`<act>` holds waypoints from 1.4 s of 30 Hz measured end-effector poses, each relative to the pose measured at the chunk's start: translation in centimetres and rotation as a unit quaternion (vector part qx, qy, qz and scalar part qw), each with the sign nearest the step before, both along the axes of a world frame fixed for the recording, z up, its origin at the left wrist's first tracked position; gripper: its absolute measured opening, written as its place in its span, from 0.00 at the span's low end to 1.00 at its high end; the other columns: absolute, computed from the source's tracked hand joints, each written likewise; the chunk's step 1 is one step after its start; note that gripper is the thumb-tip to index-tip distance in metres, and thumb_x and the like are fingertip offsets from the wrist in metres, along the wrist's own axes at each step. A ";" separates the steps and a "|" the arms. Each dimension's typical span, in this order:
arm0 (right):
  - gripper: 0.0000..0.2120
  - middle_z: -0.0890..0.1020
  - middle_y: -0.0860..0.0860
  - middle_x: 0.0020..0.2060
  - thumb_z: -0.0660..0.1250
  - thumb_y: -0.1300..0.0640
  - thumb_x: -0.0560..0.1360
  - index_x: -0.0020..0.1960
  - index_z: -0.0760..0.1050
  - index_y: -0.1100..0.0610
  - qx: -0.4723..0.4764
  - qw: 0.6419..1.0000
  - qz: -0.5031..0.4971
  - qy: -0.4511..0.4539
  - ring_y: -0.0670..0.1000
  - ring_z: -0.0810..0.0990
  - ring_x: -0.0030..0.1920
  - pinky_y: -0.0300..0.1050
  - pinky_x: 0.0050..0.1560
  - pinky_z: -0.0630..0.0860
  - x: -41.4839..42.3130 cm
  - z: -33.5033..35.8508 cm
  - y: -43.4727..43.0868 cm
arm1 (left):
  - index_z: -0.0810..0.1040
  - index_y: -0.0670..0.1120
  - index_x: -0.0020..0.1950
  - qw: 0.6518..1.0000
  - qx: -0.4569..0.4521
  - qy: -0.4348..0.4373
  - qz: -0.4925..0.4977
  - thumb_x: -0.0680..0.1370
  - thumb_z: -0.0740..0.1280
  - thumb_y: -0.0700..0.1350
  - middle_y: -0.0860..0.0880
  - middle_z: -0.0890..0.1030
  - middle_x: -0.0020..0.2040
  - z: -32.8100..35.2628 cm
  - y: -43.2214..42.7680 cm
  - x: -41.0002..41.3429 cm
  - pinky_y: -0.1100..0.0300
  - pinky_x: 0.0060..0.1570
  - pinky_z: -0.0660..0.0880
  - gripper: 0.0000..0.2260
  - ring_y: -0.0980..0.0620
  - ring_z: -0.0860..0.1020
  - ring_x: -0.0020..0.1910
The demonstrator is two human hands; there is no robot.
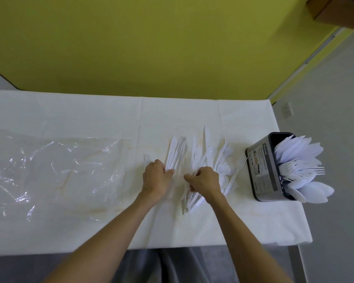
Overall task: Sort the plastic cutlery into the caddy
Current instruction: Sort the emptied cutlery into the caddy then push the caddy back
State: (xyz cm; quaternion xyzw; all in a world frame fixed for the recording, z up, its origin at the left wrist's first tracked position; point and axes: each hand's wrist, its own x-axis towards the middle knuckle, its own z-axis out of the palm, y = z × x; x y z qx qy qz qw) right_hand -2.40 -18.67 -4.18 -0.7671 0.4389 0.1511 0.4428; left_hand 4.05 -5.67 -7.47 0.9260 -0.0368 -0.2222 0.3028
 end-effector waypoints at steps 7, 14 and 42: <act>0.04 0.82 0.54 0.28 0.70 0.64 0.69 0.39 0.75 0.64 0.028 0.998 -0.055 -0.017 0.46 0.82 0.25 0.36 0.30 0.76 -0.8 1.1 -1.4 | 0.73 0.41 0.46 0.998 0.043 0.026 -0.035 0.73 0.71 0.45 0.46 0.75 0.42 0.8 -0.7 0.4 0.63 0.34 0.66 0.11 0.49 0.74 0.38; 0.08 0.81 0.55 0.26 0.69 0.65 0.69 0.33 0.72 0.62 -0.028 0.999 -0.024 0.001 0.46 0.79 0.22 0.32 0.22 0.69 -0.4 -0.2 0.6 | 0.73 0.37 0.40 0.996 0.064 0.059 -0.023 0.69 0.69 0.45 0.35 0.76 0.41 1.2 -0.2 -0.1 0.47 0.39 0.75 0.11 0.39 0.78 0.41; 0.02 0.86 0.53 0.38 0.71 0.63 0.72 0.43 0.81 0.62 0.068 0.989 -0.080 -0.108 0.44 0.83 0.29 0.34 0.33 0.78 0.5 2.5 -1.3 | 0.70 0.38 0.57 0.986 0.106 0.044 -0.124 0.75 0.70 0.42 0.39 0.75 0.55 1.5 0.7 -0.1 0.57 0.42 0.70 0.16 0.41 0.76 0.52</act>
